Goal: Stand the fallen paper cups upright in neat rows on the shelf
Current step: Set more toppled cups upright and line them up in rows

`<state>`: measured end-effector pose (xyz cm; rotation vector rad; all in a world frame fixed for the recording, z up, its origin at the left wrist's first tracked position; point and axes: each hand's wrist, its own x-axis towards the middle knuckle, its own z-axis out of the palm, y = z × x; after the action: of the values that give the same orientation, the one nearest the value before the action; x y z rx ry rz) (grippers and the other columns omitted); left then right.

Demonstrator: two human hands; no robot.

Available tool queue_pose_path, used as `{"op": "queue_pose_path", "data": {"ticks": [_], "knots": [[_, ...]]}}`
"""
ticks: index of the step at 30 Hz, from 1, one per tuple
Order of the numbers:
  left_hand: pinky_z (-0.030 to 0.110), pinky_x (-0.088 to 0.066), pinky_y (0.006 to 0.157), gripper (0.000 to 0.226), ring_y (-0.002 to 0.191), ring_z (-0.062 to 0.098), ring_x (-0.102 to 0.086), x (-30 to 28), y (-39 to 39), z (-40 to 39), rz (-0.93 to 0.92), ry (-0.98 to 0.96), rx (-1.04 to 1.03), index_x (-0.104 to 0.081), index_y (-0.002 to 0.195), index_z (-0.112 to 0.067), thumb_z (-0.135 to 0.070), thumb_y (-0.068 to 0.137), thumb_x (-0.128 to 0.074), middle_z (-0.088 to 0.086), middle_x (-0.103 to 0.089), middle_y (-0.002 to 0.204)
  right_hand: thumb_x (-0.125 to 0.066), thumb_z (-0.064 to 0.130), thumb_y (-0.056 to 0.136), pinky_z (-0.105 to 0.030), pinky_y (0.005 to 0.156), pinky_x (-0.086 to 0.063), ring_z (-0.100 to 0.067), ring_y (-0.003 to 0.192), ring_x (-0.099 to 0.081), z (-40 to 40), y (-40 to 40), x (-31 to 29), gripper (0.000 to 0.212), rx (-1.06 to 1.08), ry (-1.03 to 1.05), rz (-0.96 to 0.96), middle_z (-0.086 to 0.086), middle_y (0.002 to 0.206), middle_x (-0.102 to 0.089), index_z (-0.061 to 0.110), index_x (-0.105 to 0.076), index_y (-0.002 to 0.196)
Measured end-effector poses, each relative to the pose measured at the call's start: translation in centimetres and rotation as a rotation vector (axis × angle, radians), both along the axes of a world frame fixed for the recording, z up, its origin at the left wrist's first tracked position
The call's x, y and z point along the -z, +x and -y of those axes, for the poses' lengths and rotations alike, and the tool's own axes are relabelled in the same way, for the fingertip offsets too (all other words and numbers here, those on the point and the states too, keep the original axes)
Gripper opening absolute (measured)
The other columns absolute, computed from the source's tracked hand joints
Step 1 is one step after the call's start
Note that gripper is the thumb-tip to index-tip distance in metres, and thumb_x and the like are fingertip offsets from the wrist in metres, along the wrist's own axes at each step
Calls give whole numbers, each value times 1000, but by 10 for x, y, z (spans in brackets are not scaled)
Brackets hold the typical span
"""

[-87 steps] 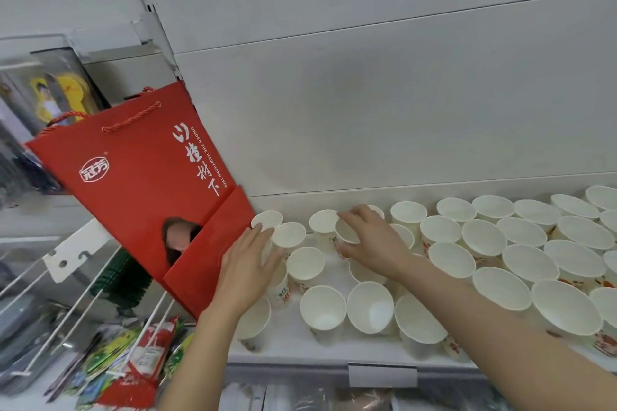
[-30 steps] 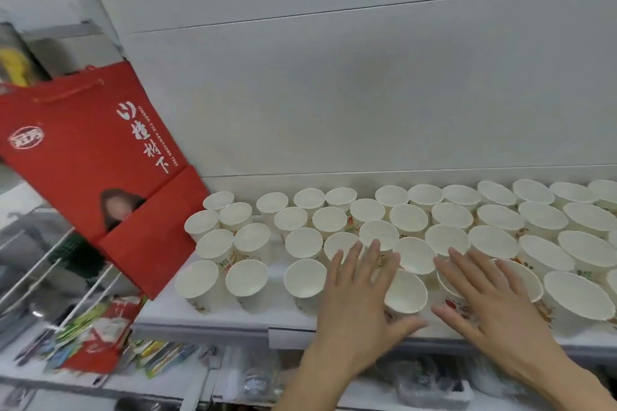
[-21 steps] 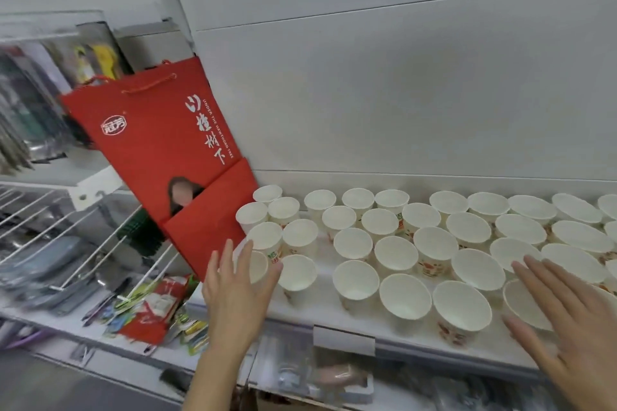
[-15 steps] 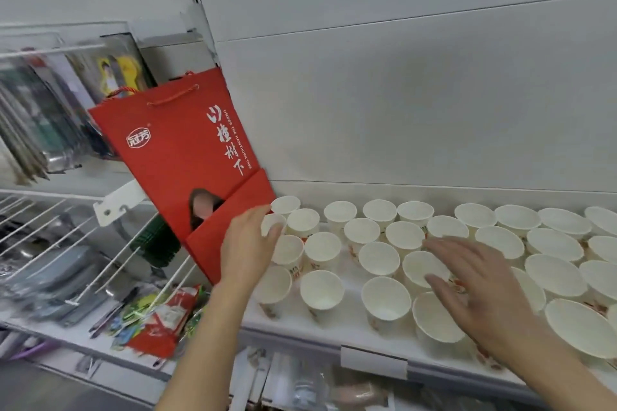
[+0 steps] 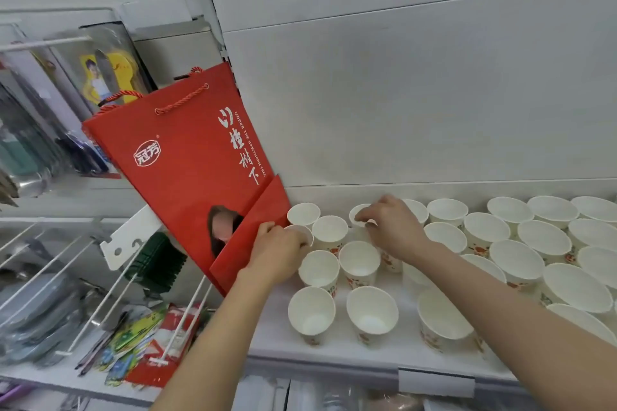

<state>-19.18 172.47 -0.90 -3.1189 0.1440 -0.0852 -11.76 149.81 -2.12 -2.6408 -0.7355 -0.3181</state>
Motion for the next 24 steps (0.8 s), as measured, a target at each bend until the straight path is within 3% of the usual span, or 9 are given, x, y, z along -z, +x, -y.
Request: {"op": "queue_pose_path", "data": {"ticks": [3, 7, 10, 12, 14, 17, 21, 24], "knots": [[35, -22, 106, 28, 84, 20, -58, -2, 1, 0, -29, -3, 41, -49, 70, -24, -17, 94, -37, -9, -40, 61, -53, 10, 85, -32, 90, -34, -24, 109, -47, 3, 10, 1, 39, 29, -140, -58, -4, 105, -67, 28, -66, 116], [31, -23, 97, 35, 78, 20, -54, -6, -2, -1, -85, -49, 71, -35, 61, -27, -17, 94, -36, -7, -45, 63, -48, 26, 92, -35, 91, -29, -20, 102, -51, 3, 12, -3, 25, -14, -254, -68, 1, 98, -68, 32, -69, 104], [31, -30, 70, 24, 72, 25, -51, -13, 6, 4, 78, -83, 18, -45, 65, -21, -21, 89, -43, -2, -55, 70, -50, 31, 92, -38, 94, -29, -17, 91, -53, 7, 8, -6, 20, -22, -272, -130, 7, 87, -69, 29, -69, 92], [33, -38, 72, 11, 90, 25, -59, -20, 20, 10, 148, -170, 16, -61, 85, -24, -26, 88, -50, -3, -65, 94, -51, 32, 89, -37, 93, -29, -17, 79, -53, 9, 6, -7, 16, 8, -333, -126, 8, 75, -63, 28, -63, 79], [33, -40, 84, 19, 105, 21, -58, -21, 34, 18, 53, -189, 91, -65, 103, -28, -37, 88, -58, -5, -64, 110, -51, 30, 87, -36, 92, -30, -19, 67, -48, 9, 5, -7, 23, 50, -396, -104, 6, 64, -54, 25, -50, 64], [30, -36, 83, 29, 100, 19, -59, -12, 46, 32, -36, -140, 165, -70, 102, -27, -46, 81, -64, -4, -68, 103, -50, 23, 84, -35, 89, -32, -24, 61, -43, 7, 2, -9, 33, 65, -454, -58, 2, 54, -44, 19, -36, 54], [29, -31, 77, 17, 91, 23, -62, 3, 57, 40, 17, -100, 181, -72, 91, -24, -34, 86, -60, -2, -72, 91, -50, 22, 86, -32, 85, -30, -27, 66, -50, 11, 2, -10, 25, 82, -469, 5, 0, 58, -48, 18, -46, 61], [28, -27, 76, 15, 91, 24, -61, 5, 61, 42, 45, -98, 180, -73, 94, -26, -27, 87, -59, -1, -73, 92, -51, 18, 85, -33, 83, -31, -28, 63, -45, 12, 2, -9, 22, 80, -424, 66, -4, 59, -50, 19, -48, 63]]}}
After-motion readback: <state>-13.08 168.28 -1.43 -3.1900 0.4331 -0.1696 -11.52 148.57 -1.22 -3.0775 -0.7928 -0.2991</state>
